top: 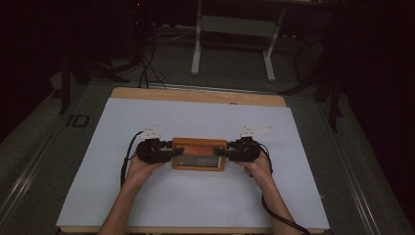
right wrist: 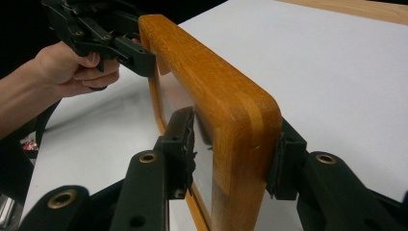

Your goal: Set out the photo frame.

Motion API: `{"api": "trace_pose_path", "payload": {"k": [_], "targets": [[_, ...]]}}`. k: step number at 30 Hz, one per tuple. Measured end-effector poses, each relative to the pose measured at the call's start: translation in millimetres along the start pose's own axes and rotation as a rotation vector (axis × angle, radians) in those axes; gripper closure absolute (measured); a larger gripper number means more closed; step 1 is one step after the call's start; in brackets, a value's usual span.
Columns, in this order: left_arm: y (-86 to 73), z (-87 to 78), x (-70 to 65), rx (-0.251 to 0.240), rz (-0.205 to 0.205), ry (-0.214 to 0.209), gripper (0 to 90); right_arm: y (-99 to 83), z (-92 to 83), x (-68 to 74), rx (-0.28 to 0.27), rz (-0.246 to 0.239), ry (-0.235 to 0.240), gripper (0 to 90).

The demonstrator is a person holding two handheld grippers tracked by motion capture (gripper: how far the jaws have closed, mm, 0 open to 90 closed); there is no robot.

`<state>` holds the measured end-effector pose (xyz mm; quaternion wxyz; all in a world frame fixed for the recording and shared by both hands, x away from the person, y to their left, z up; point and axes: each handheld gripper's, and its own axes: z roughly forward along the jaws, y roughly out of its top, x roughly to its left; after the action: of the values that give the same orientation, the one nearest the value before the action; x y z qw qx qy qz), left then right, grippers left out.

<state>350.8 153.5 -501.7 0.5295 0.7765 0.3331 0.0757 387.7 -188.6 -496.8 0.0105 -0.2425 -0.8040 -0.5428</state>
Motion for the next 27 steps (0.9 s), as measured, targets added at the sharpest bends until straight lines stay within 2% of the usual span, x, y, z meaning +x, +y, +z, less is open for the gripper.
{"api": "trace_pose_path", "payload": {"k": [27], "targets": [[-2.1, 6.5, 0.6, -0.017, -0.047, 0.036, 55.0, -5.5, 4.2, -10.1, -0.017, 0.054, 0.012, 58.9]]}}
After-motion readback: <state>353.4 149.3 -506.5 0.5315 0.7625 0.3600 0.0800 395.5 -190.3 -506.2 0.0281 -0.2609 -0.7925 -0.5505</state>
